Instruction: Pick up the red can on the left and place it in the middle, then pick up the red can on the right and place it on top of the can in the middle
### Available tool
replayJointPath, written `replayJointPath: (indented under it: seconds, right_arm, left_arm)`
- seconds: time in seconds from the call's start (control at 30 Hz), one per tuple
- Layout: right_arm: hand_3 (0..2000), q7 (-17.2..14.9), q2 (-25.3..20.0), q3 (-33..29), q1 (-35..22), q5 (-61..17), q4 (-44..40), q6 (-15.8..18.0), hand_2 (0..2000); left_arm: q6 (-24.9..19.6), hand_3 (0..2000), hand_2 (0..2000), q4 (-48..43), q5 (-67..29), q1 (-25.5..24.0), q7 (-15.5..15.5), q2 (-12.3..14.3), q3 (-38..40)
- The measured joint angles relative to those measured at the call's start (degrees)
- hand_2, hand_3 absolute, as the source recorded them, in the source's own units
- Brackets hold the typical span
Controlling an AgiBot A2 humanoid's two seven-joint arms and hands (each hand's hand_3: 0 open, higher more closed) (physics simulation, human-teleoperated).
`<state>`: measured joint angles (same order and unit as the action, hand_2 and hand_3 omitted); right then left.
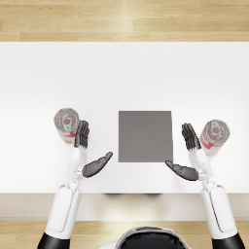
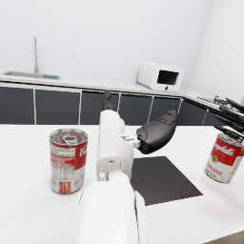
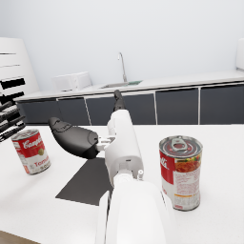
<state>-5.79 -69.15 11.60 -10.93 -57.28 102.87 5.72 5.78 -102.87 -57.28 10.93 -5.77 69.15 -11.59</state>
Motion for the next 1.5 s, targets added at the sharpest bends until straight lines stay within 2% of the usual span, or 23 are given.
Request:
replayJointPath:
  seconds: [0.73, 0.8, 0.87, 0.9, 1.0, 1.17, 1.37, 1.5]
  right_arm:
    - [0, 0.00, 0.00, 0.00, 0.00, 0.00, 0.00, 0.00, 0]
    - [0, 2.81, -0.27, 0.86, 0.19, 0.00, -0.40, -2.78, 0]
    - [0, 4.26, -0.80, 0.90, -0.04, 0.00, 0.04, -4.21, 0]
    - [0, 4.69, -1.06, 0.65, -0.18, -2.51, 0.29, -4.63, 0]
    - [0, 5.38, -1.67, -1.77, -0.40, -10.16, 1.91, -5.32, 0]
    - [0, 5.71, -2.18, -9.18, 0.32, -22.25, 4.71, -5.64, 0]
    - [0, 5.77, -2.77, -16.78, 2.10, -26.28, 6.41, -5.70, 0]
    - [0, 5.78, -3.28, -19.52, 3.50, -26.73, 3.74, -5.71, 0]
  left_arm:
    - [0.00, 0, 0, 0.00, 0.00, 0.00, 0.00, 0.00, 0.00]
    - [-2.81, 0, 0, 0.58, 0.00, -0.13, 2.80, 0.30, -0.76]
    - [-4.25, 0, 0, 0.60, 0.00, 0.12, 4.24, 0.82, -0.33]
    - [-4.68, 0, 0, 0.65, 0.00, 0.41, 4.67, 1.14, 0.24]
    - [-5.38, 0, 0, 1.24, -7.61, 2.02, 5.36, 2.20, 3.33]
    - [-5.70, 0, 0, 3.35, -19.68, 4.85, 5.69, 3.42, 8.61]
    - [-5.77, 0, 0, 6.59, -23.70, 6.61, 5.75, 4.12, 13.88]
    - [-5.78, 0, 0, 11.35, -24.15, 6.73, 5.76, 4.50, 15.41]
